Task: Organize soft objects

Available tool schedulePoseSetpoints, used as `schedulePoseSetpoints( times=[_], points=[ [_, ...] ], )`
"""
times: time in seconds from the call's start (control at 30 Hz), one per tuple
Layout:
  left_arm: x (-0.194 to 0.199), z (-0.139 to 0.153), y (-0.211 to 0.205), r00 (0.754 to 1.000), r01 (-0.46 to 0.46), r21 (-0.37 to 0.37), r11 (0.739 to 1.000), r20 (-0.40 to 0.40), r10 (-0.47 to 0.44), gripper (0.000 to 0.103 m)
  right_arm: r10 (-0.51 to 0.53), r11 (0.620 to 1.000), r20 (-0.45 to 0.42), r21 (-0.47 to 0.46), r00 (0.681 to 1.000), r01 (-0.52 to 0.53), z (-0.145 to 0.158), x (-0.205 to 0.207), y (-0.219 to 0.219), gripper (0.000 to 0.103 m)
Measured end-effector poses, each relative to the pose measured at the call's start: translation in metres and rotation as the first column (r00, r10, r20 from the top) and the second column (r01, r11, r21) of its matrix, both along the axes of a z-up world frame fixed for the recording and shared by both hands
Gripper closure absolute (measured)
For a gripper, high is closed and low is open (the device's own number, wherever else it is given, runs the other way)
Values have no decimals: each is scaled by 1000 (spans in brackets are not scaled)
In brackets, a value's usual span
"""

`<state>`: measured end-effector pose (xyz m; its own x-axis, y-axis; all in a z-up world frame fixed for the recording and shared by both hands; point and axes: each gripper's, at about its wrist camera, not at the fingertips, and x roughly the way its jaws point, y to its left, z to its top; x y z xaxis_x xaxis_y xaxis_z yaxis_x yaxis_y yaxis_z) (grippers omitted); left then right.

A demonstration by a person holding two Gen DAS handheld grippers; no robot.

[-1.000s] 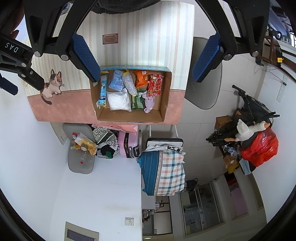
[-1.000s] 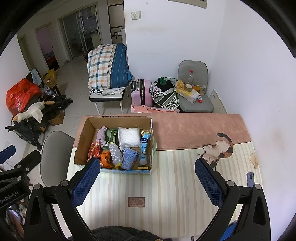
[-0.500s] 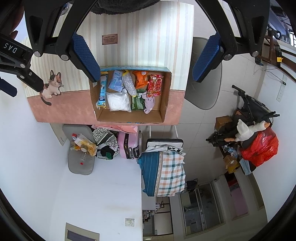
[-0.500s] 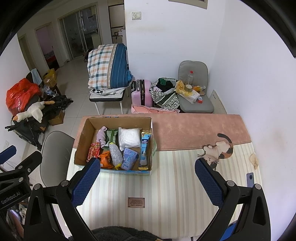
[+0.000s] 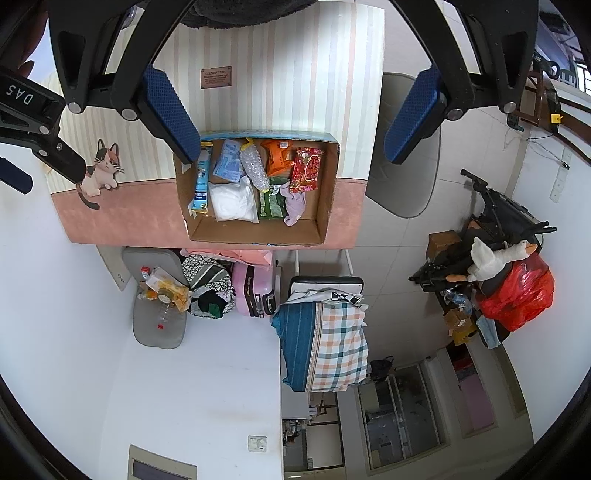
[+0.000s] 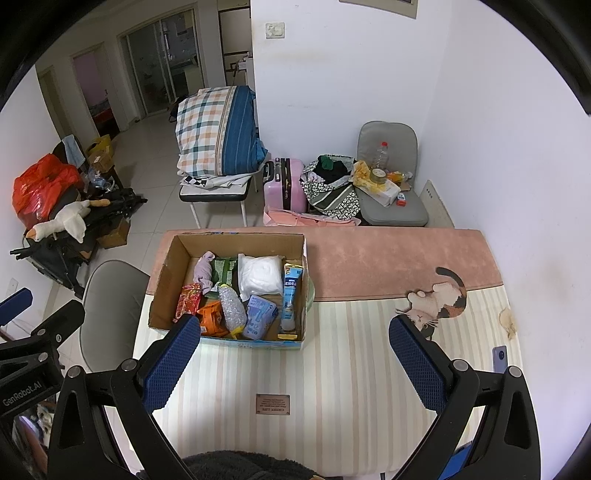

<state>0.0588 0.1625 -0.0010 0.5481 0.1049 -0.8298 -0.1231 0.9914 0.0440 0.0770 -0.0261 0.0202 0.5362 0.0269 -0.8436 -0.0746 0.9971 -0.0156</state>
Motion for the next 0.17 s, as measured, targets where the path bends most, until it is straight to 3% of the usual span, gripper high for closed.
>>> schedulePoseSetpoints(
  times=[0.17],
  points=[
    [0,3,2,1000,-1,-1,1000,12,1,1,-4,1000,0,1,1000,4,0,0,1,0]
  ],
)
